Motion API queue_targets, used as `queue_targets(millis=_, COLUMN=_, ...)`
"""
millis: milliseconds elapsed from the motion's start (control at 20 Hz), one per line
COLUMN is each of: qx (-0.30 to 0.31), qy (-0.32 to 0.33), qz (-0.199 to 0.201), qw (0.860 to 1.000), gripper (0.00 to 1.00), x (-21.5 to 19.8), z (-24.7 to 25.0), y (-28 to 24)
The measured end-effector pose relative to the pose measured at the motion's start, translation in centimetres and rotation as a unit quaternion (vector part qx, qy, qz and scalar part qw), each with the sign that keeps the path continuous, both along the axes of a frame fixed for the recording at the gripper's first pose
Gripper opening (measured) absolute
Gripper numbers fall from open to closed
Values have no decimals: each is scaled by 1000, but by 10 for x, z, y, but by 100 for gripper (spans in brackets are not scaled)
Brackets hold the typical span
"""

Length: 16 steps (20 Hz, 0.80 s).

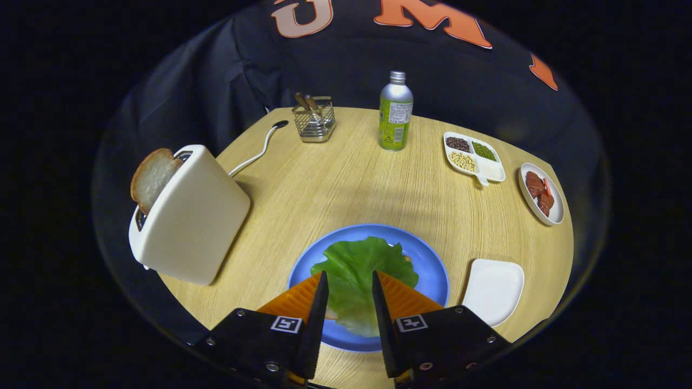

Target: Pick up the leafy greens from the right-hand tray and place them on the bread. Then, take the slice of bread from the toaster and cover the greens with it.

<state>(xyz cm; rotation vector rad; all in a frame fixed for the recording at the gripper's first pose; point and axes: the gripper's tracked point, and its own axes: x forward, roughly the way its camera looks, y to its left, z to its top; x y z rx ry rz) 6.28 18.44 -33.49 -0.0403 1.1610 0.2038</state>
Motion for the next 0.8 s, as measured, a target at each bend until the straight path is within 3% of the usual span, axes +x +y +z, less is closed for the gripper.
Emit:
queue_targets(millis=250, qx=60, qy=-6, qz=11, qw=998, gripper=55, x=6, z=48, y=43)
queue_targets(millis=800, qx=66, qy=-12, qz=13, qw=998, gripper=80, x=37, z=118, y=131)
